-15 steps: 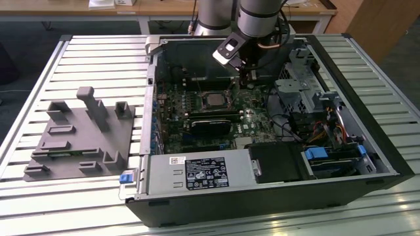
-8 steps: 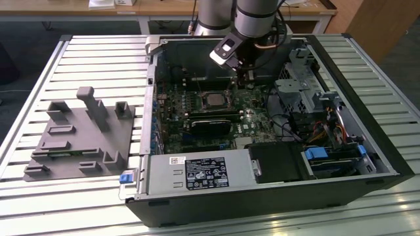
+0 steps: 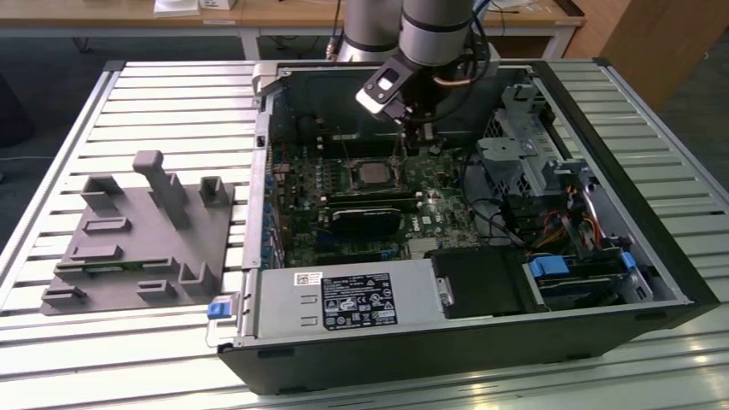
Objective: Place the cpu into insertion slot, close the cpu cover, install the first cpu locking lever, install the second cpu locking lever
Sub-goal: 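Close the cpu cover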
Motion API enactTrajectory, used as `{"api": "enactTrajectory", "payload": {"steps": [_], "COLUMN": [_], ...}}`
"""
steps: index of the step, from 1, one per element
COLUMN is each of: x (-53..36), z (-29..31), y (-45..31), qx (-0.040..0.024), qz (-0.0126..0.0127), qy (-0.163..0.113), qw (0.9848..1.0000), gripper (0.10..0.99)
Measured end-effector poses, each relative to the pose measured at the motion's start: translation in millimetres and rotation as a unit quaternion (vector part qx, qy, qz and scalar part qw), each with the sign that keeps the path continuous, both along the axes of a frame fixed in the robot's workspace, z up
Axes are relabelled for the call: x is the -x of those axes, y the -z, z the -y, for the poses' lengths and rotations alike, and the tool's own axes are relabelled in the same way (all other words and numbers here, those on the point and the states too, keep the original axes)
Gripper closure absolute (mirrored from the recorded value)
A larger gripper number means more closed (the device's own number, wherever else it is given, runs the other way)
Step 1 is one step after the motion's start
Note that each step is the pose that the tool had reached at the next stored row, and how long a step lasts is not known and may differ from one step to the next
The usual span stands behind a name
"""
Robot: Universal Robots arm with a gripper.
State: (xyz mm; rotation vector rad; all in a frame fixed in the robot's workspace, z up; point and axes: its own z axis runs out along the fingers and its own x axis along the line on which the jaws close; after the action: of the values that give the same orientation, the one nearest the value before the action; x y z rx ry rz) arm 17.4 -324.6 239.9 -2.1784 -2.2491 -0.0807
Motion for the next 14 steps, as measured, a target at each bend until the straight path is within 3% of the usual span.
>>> {"api": "enactTrajectory", "payload": {"steps": [14], "x": [5.2], "z": [0.1], "y": [2.5], "qx": [0.0], "qz": [0.0], "qy": [0.0], "qw": [1.0], "gripper": [0.98]}}
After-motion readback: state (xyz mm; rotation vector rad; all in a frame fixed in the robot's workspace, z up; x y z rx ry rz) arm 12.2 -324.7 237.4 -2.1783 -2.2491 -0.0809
